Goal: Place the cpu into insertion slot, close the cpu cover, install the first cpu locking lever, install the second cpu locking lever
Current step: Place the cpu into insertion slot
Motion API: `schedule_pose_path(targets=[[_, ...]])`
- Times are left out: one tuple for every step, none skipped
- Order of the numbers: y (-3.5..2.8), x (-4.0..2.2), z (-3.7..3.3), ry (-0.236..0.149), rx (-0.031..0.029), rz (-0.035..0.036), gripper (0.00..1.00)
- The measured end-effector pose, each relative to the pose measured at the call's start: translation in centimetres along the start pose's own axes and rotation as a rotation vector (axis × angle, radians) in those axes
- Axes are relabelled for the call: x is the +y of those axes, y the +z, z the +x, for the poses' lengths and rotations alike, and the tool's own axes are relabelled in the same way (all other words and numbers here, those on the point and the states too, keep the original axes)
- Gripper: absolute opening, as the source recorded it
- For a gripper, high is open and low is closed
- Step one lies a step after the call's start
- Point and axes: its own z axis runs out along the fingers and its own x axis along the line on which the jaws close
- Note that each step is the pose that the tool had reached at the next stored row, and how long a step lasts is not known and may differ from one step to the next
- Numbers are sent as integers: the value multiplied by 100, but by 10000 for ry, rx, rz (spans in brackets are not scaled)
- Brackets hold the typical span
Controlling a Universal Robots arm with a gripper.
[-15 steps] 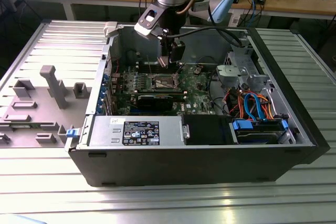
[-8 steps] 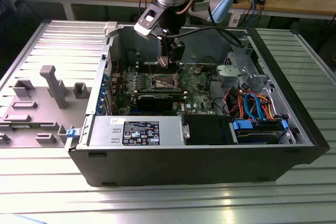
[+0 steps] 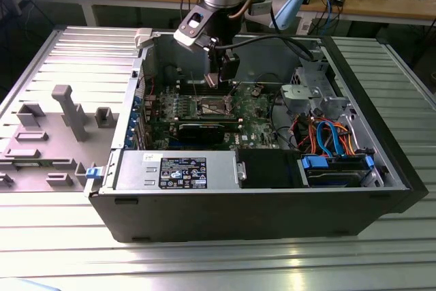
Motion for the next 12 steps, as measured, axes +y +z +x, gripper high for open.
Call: schedule_pose_path(targets=[[0,0,0,9,-1,0,55],[0,0,0,18,-1,0,55],[0,0,0,22,-1,0,55],[0,0,0,27,-2,0,55],[0,0,0,32,-2,0,55],[0,0,0,37,-2,0,55],[0,0,0,45,-3,-1,55],[1,0,0,57,-2,-1,55],[1,0,0,65,-4,-1,55],[1,0,0,72,-4,-1,55],[1,0,0,80,-4,-1,55],[1,0,0,86,-5,-1,55]])
